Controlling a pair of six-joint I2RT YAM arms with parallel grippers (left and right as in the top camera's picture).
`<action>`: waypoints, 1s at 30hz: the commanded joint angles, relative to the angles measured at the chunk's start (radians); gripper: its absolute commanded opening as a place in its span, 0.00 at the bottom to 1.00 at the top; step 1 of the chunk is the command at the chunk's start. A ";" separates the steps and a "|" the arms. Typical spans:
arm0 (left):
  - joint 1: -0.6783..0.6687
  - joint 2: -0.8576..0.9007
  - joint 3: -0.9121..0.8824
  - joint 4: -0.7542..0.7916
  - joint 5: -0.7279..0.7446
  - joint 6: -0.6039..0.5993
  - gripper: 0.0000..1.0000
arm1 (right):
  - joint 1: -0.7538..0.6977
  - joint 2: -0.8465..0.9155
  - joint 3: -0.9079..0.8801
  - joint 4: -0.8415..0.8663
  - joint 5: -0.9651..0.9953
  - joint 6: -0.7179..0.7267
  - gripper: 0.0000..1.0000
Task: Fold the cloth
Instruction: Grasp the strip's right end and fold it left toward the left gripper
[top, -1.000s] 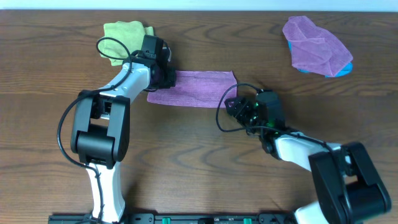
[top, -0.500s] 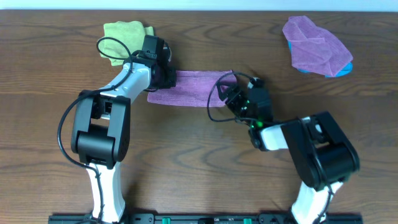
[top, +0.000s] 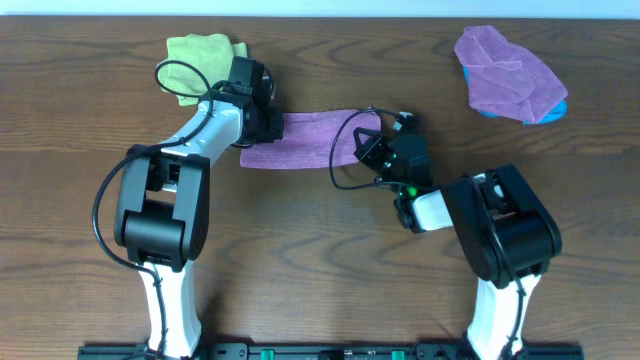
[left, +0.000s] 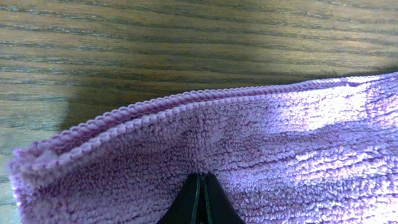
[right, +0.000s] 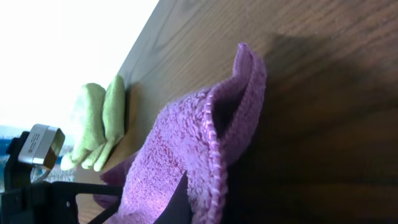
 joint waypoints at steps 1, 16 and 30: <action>-0.009 0.025 -0.007 -0.023 0.002 -0.024 0.06 | -0.010 -0.072 0.005 0.004 -0.020 -0.079 0.02; -0.009 0.025 -0.007 -0.008 0.004 -0.031 0.06 | 0.110 -0.146 0.308 -0.460 -0.094 -0.383 0.01; 0.014 -0.018 0.003 -0.015 0.003 -0.031 0.06 | 0.224 -0.069 0.372 -0.513 -0.083 -0.426 0.01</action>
